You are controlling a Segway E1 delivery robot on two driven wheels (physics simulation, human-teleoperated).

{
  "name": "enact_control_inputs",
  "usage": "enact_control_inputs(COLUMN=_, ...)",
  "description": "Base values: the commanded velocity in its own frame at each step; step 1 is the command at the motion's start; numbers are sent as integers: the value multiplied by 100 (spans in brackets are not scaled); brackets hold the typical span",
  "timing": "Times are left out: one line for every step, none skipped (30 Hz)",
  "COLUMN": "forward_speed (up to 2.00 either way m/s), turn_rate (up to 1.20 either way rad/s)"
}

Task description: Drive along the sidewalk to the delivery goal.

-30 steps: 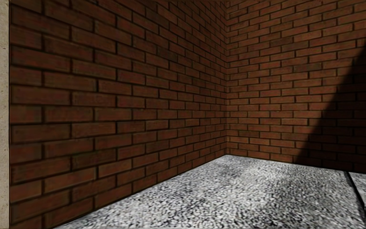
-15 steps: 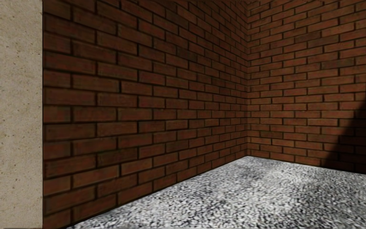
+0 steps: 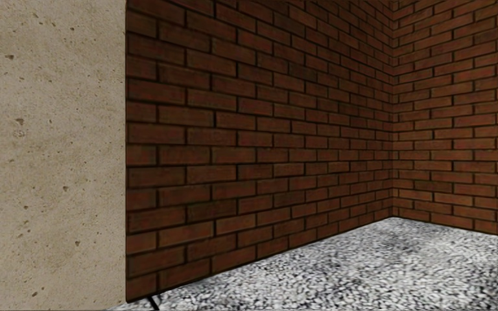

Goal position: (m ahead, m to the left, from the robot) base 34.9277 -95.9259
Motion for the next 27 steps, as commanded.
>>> enact_control_inputs(forward_speed=0, turn_rate=57)
enact_control_inputs(forward_speed=0, turn_rate=57)
enact_control_inputs(forward_speed=0, turn_rate=57)
enact_control_inputs(forward_speed=0, turn_rate=57)
enact_control_inputs(forward_speed=0, turn_rate=57)
enact_control_inputs(forward_speed=0, turn_rate=57)
enact_control_inputs(forward_speed=0, turn_rate=57)
enact_control_inputs(forward_speed=0, turn_rate=57)
enact_control_inputs(forward_speed=0, turn_rate=57)
enact_control_inputs(forward_speed=0, turn_rate=57)
enact_control_inputs(forward_speed=0, turn_rate=57)
enact_control_inputs(forward_speed=0, turn_rate=57)
enact_control_inputs(forward_speed=0, turn_rate=57)
enact_control_inputs(forward_speed=0, turn_rate=57)
enact_control_inputs(forward_speed=0, turn_rate=57)
enact_control_inputs(forward_speed=0, turn_rate=57)
enact_control_inputs(forward_speed=0, turn_rate=57)
enact_control_inputs(forward_speed=0, turn_rate=57)
enact_control_inputs(forward_speed=0, turn_rate=57)
enact_control_inputs(forward_speed=0, turn_rate=57)
enact_control_inputs(forward_speed=0, turn_rate=57)
enact_control_inputs(forward_speed=0, turn_rate=57)
enact_control_inputs(forward_speed=0, turn_rate=57)
enact_control_inputs(forward_speed=0, turn_rate=57)
enact_control_inputs(forward_speed=0, turn_rate=57)
enact_control_inputs(forward_speed=0, turn_rate=57)
enact_control_inputs(forward_speed=0, turn_rate=57)
